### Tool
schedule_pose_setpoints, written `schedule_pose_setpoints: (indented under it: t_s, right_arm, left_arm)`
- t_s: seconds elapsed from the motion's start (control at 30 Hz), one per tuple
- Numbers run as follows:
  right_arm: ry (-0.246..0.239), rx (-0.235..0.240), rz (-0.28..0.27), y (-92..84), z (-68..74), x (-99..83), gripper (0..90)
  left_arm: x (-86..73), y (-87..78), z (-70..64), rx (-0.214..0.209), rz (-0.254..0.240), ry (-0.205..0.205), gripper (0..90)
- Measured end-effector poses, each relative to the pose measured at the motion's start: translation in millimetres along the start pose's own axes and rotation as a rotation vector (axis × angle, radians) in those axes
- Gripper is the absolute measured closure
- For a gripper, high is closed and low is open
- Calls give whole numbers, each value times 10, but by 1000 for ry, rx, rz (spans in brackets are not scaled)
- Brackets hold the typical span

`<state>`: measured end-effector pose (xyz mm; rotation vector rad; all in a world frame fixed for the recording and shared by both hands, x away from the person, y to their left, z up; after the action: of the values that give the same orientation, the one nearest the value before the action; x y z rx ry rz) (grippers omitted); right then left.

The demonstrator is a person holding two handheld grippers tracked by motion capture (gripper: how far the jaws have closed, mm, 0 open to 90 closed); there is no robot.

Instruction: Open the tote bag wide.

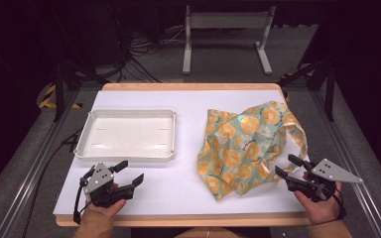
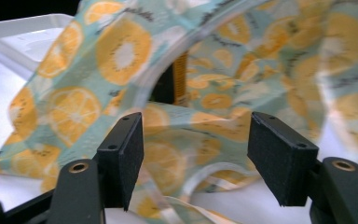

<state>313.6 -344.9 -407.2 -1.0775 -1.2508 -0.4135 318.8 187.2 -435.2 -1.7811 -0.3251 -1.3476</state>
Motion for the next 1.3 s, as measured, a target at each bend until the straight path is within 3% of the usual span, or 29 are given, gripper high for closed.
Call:
schedule_pose_setpoints:
  t_s: [0.27, 0.37, 0.4, 0.67, 0.97, 1.0, 1.3]
  right_arm:
    - [76, -112, -16, -129, -212, -43, 373]
    - [83, -128, -9, -112, -256, -55, 361]
    - [80, -157, 4, -87, -315, -64, 339]
    - [126, -211, 27, -87, -547, -103, 299]
    - [112, -198, 36, -13, -682, -139, 297]
    - [87, -195, 41, 1, -724, -145, 299]
    - [101, -129, 70, 95, -850, -185, 337]
  left_arm:
    - [14, 52, -36, -2, 15, 24, 285]
    - [17, 62, -37, 0, 15, 25, 285]
    - [12, 65, -40, -2, 19, 17, 285]
    - [7, 64, -36, 6, 20, 19, 285]
    - [5, 72, -37, 8, 24, 26, 285]
    - [3, 73, -38, 9, 23, 27, 285]
    - [-2, 81, -41, 4, 27, 22, 285]
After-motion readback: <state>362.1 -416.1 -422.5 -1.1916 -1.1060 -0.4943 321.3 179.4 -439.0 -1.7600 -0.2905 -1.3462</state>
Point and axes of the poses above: each handheld gripper's, and its own axes: y roughly forward along the jaws, x roughly out of its top, z roughly to its left, the point moved 3 cm from there along y, roughly forward along the jaws, and after that the axes turned 6 degrees about z, right-handed, at the moved point
